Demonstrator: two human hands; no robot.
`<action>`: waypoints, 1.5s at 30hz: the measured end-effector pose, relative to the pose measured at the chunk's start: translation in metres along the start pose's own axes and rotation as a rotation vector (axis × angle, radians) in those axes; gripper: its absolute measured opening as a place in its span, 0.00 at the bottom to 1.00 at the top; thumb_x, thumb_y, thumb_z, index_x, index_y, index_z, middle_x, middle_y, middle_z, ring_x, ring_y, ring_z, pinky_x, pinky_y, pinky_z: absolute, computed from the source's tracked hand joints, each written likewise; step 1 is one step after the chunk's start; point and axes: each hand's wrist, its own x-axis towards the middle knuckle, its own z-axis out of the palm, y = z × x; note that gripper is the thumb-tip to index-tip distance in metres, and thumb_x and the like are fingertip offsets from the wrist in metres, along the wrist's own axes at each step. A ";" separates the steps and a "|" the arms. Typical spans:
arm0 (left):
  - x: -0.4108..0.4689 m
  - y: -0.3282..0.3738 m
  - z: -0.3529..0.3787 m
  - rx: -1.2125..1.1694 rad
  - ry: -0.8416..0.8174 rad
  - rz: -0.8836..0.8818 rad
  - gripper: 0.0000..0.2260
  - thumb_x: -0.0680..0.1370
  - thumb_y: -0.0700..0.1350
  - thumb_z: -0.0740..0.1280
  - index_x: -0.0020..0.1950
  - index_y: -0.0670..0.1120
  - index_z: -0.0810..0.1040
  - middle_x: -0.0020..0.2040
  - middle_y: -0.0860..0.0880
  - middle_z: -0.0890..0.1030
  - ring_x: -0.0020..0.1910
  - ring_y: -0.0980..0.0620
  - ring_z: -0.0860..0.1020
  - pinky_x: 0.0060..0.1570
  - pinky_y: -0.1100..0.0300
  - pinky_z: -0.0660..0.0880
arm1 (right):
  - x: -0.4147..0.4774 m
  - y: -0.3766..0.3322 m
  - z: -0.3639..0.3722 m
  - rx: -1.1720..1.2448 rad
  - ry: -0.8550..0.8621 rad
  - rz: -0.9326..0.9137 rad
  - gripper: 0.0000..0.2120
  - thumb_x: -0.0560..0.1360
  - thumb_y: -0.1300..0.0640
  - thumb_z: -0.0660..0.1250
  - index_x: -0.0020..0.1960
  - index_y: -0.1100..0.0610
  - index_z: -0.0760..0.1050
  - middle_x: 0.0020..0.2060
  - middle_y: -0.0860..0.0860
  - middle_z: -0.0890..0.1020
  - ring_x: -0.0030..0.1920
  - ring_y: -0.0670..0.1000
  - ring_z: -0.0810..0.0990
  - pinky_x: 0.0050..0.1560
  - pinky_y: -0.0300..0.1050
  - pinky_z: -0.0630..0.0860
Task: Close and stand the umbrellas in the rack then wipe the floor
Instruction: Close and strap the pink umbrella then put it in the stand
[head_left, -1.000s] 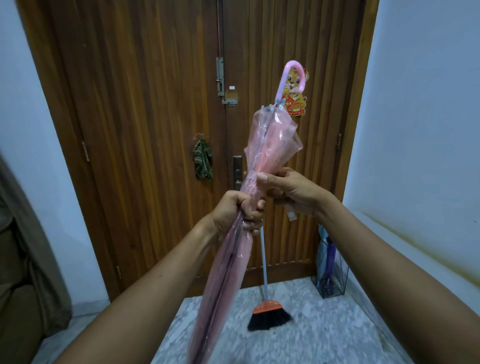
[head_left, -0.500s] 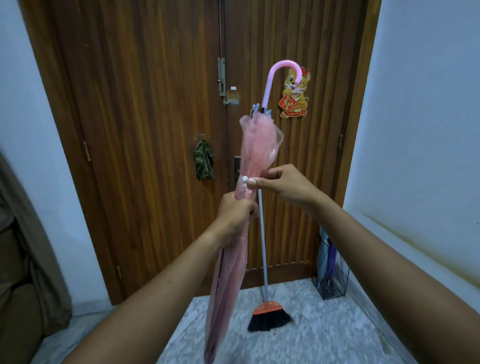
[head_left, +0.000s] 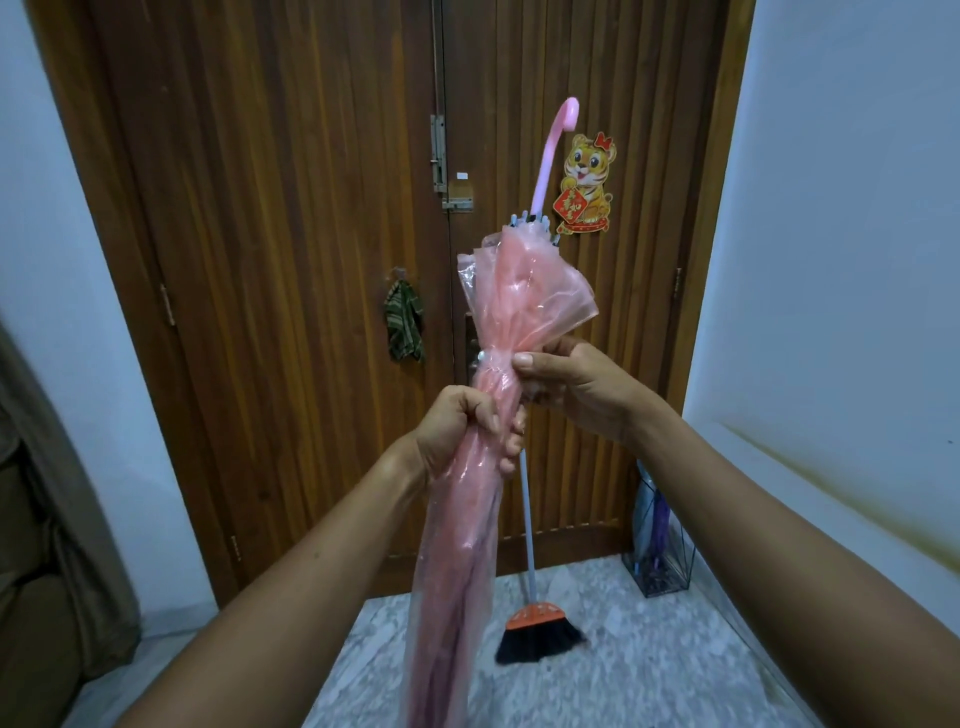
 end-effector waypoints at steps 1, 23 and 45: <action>0.000 0.000 -0.002 0.067 0.056 0.011 0.11 0.60 0.36 0.63 0.41 0.38 0.75 0.34 0.42 0.77 0.32 0.48 0.78 0.36 0.56 0.79 | 0.002 0.003 0.000 -0.006 0.029 -0.032 0.10 0.76 0.60 0.71 0.53 0.66 0.77 0.41 0.58 0.78 0.43 0.54 0.80 0.53 0.50 0.77; -0.001 0.003 0.006 0.019 0.065 -0.002 0.12 0.55 0.35 0.61 0.34 0.46 0.66 0.27 0.50 0.65 0.20 0.54 0.63 0.25 0.63 0.63 | 0.003 0.004 -0.002 -0.110 -0.009 -0.025 0.11 0.73 0.53 0.75 0.43 0.60 0.78 0.49 0.61 0.80 0.52 0.56 0.79 0.59 0.51 0.76; 0.014 -0.010 0.004 0.040 0.396 0.223 0.06 0.59 0.41 0.57 0.35 0.45 0.65 0.27 0.49 0.64 0.23 0.54 0.64 0.20 0.64 0.61 | -0.006 0.011 0.003 -0.294 0.148 -0.088 0.10 0.77 0.57 0.71 0.50 0.64 0.83 0.47 0.57 0.86 0.51 0.46 0.84 0.51 0.32 0.76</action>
